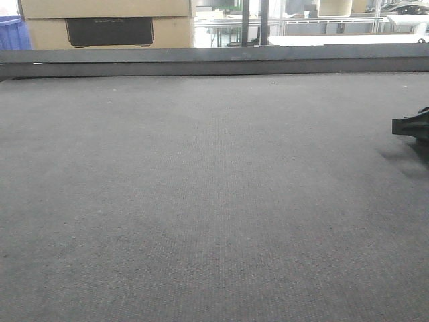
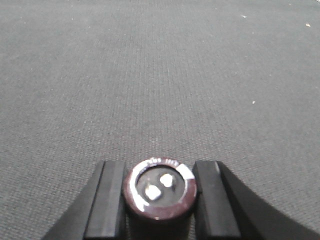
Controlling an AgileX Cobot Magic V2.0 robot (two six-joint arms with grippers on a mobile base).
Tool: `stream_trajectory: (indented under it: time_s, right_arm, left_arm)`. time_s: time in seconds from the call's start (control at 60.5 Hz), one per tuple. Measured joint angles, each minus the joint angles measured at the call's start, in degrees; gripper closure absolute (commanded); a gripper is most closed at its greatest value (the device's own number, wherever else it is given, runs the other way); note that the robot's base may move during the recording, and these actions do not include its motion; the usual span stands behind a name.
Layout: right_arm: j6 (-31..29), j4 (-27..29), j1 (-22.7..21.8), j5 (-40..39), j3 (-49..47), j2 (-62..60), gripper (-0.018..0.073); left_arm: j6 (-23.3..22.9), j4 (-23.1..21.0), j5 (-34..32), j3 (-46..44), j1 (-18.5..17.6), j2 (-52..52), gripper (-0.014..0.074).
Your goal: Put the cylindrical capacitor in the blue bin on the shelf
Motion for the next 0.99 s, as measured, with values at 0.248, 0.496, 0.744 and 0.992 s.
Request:
stream_trajectory:
  time_s: [0.248, 0.496, 0.744, 0.992]
  right_arm:
    - [0.0, -0.1, 0.0, 6.7, 0.0, -12.6, 0.0721]
    - [0.0, -0.2, 0.0, 20.5, -0.3, -31.5, 0.0721]
    - [0.0, -0.3, 0.0, 29.9, -0.3, -41.8, 0.0721]
    - [0.0, -0.3, 0.0, 31.7, -0.3, -44.4, 0.0721]
  left_arm:
    - [0.0, 1.4, 0.0, 3.1, 0.0, 0.0, 0.0018]
    - [0.0, 1.3, -12.7, 18.8, 1.4, 1.3, 0.0018]
    - [0.0, -3.1, -25.8, 26.1, 10.8, 10.7, 0.0015]
    - [0.0, -3.6, -43.9, 26.2, 12.1, 29.1, 0.0015]
